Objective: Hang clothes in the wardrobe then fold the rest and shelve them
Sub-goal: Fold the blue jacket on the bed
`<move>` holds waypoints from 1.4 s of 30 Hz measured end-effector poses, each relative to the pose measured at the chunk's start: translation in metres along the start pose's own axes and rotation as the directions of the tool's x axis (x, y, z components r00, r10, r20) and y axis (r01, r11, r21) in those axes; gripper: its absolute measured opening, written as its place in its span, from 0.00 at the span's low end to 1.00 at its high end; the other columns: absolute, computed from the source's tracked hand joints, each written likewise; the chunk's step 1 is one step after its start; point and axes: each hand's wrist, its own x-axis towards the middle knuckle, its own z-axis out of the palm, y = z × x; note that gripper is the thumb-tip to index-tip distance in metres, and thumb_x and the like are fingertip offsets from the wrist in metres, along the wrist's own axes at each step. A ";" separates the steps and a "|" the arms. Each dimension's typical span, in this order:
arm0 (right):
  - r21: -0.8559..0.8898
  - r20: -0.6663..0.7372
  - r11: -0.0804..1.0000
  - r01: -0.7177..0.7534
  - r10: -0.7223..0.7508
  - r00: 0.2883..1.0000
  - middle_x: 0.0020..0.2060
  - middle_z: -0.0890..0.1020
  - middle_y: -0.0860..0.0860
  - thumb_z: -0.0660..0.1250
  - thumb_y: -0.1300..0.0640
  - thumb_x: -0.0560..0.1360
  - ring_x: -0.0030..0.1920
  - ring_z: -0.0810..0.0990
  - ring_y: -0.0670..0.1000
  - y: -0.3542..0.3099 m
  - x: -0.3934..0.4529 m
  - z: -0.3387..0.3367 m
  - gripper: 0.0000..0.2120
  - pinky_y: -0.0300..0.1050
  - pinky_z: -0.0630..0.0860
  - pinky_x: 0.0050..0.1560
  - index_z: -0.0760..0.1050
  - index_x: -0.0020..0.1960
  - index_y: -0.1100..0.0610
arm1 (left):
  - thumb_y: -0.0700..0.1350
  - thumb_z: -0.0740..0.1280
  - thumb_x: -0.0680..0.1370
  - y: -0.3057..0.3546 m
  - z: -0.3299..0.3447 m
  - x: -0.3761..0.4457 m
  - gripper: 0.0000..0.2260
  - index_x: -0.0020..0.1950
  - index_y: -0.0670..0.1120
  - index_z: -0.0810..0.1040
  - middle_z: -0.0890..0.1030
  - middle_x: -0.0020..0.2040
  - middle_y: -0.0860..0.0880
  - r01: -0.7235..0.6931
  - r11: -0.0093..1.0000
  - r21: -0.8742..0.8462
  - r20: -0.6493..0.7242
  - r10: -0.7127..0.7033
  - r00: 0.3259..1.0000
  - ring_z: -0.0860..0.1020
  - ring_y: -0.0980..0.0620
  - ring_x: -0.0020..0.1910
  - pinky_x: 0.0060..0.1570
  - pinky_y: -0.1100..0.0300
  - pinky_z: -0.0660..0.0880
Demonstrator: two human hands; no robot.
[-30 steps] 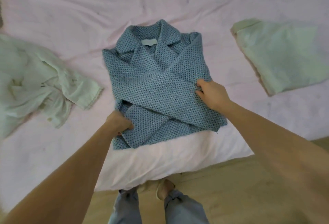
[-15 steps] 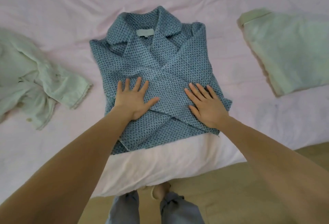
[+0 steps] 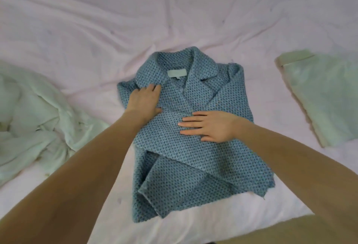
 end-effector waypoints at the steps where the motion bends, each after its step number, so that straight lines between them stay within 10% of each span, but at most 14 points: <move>1: 0.005 0.001 1.000 0.009 -0.009 1.000 0.78 0.46 0.48 0.52 0.45 0.82 0.77 0.45 0.50 0.009 0.002 -0.001 0.30 0.53 0.47 0.77 0.44 0.79 0.50 | 0.57 0.70 0.74 -0.005 -0.006 0.010 0.28 0.67 0.45 0.66 0.72 0.62 0.44 -0.027 0.999 -0.036 -0.109 0.023 0.994 0.72 0.43 0.60 0.57 0.50 0.68; 5: -0.006 -0.038 1.000 -0.026 0.026 0.999 0.78 0.51 0.49 0.55 0.48 0.81 0.77 0.50 0.50 0.014 0.009 0.006 0.30 0.51 0.49 0.77 0.48 0.79 0.51 | 0.59 0.74 0.68 -0.018 -0.026 0.053 0.36 0.69 0.43 0.66 0.69 0.64 0.41 0.007 0.976 -0.216 -0.340 -0.082 0.937 0.68 0.40 0.63 0.63 0.48 0.64; 10: 0.169 0.034 0.983 -0.067 0.062 0.997 0.77 0.42 0.46 0.53 0.53 0.83 0.77 0.40 0.49 0.007 0.016 0.012 0.29 0.50 0.38 0.75 0.41 0.78 0.48 | 0.72 0.64 0.69 -0.029 -0.038 0.100 0.48 0.75 0.39 0.59 0.71 0.66 0.45 0.430 0.563 -0.706 0.330 -0.276 0.903 0.73 0.43 0.59 0.57 0.52 0.71; 13: 0.258 0.142 0.958 -0.122 0.088 0.986 0.76 0.36 0.45 0.52 0.58 0.82 0.75 0.33 0.47 0.002 0.019 -0.001 0.31 0.50 0.36 0.76 0.38 0.78 0.47 | 0.66 0.71 0.68 -0.044 -0.044 0.108 0.42 0.70 0.39 0.66 0.73 0.64 0.43 0.391 0.699 -0.598 0.420 -0.142 0.896 0.74 0.45 0.55 0.52 0.55 0.70; 16: 0.259 0.194 0.936 -0.240 0.193 0.962 0.76 0.36 0.47 0.56 0.64 0.79 0.76 0.35 0.47 -0.019 0.026 -0.023 0.36 0.50 0.33 0.75 0.39 0.78 0.51 | 0.72 0.74 0.58 -0.060 -0.053 0.111 0.52 0.74 0.48 0.64 0.70 0.71 0.49 0.308 0.753 -0.581 0.514 0.045 0.857 0.71 0.45 0.67 0.67 0.49 0.66; 22: 0.596 0.171 0.756 -0.272 0.211 0.962 0.76 0.39 0.41 0.48 0.52 0.84 0.74 0.36 0.39 -0.052 0.017 -0.033 0.27 0.41 0.37 0.76 0.39 0.78 0.47 | 0.57 0.82 0.58 -0.069 -0.048 0.100 0.48 0.73 0.52 0.65 0.74 0.68 0.53 0.194 0.668 -0.719 0.409 0.180 0.895 0.73 0.49 0.65 0.70 0.48 0.65; 33: 0.628 0.272 0.734 -0.260 0.105 0.956 0.76 0.38 0.39 0.49 0.53 0.84 0.74 0.35 0.38 -0.022 0.038 0.003 0.28 0.37 0.34 0.72 0.38 0.78 0.44 | 0.42 0.76 0.70 -0.046 -0.073 0.065 0.16 0.57 0.46 0.80 0.84 0.53 0.49 0.179 0.528 -0.830 0.384 0.307 0.871 0.82 0.51 0.51 0.53 0.60 0.77; 42: 0.385 0.266 0.798 -0.464 0.386 0.883 0.78 0.42 0.45 0.48 0.60 0.82 0.77 0.41 0.46 -0.068 0.039 -0.016 0.29 0.45 0.40 0.76 0.39 0.79 0.48 | 0.41 0.76 0.69 0.004 -0.100 -0.028 0.27 0.66 0.50 0.73 0.80 0.61 0.53 -0.014 0.630 -0.777 0.215 0.286 0.934 0.78 0.54 0.58 0.63 0.57 0.72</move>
